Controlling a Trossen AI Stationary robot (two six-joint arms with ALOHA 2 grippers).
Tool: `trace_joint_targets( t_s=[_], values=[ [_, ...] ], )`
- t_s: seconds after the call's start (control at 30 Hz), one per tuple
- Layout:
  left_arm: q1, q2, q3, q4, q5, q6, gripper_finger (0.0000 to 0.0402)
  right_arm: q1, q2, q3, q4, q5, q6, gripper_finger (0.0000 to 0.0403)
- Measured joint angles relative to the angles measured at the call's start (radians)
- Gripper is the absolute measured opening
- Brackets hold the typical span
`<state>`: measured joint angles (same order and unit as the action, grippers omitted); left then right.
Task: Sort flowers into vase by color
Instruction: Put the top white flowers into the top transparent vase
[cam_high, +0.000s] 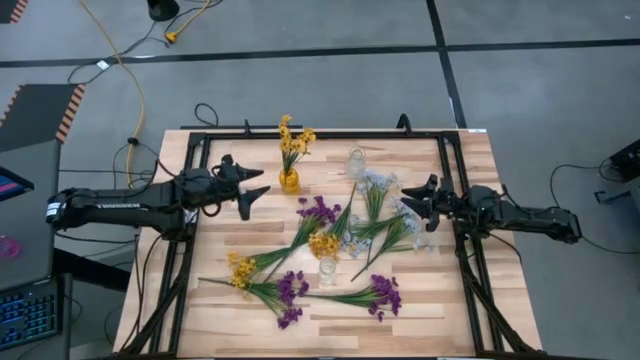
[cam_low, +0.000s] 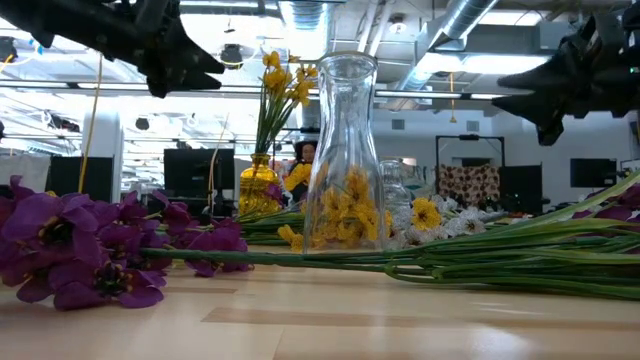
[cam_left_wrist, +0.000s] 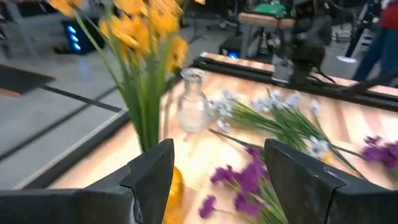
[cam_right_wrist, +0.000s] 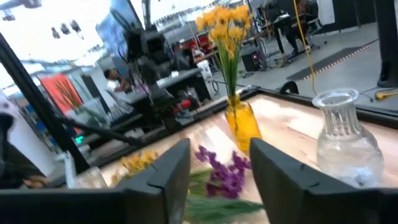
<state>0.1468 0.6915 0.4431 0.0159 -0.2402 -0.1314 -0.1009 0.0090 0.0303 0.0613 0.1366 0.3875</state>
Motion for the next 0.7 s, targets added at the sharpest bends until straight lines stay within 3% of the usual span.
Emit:
trace_joint_targets(
  t_s=[0.13, 0.37, 0.53, 0.7],
  values=[
    [-0.03, 0.009, 0.0, -0.039, 0.0, -0.028, 0.0236, 0.005, 0.008, 0.031, -0.001, -0.001, 0.013, 0.0225],
    [-0.058, 0.022, -0.001, -0.06, -0.008, -0.05, 0.0236, 0.052, 0.083, 0.126, -0.001, -0.008, 0.014, 0.0226],
    [-0.059, 0.022, -0.001, -0.06, -0.008, -0.048, 0.0236, 0.092, 0.204, 0.209, -0.009, -0.008, 0.066, 0.0225],
    [-0.059, 0.022, -0.001, -0.065, -0.008, -0.048, 0.0236, 0.108, 0.362, 0.325, -0.156, -0.007, 0.157, 0.0225]
  ],
)
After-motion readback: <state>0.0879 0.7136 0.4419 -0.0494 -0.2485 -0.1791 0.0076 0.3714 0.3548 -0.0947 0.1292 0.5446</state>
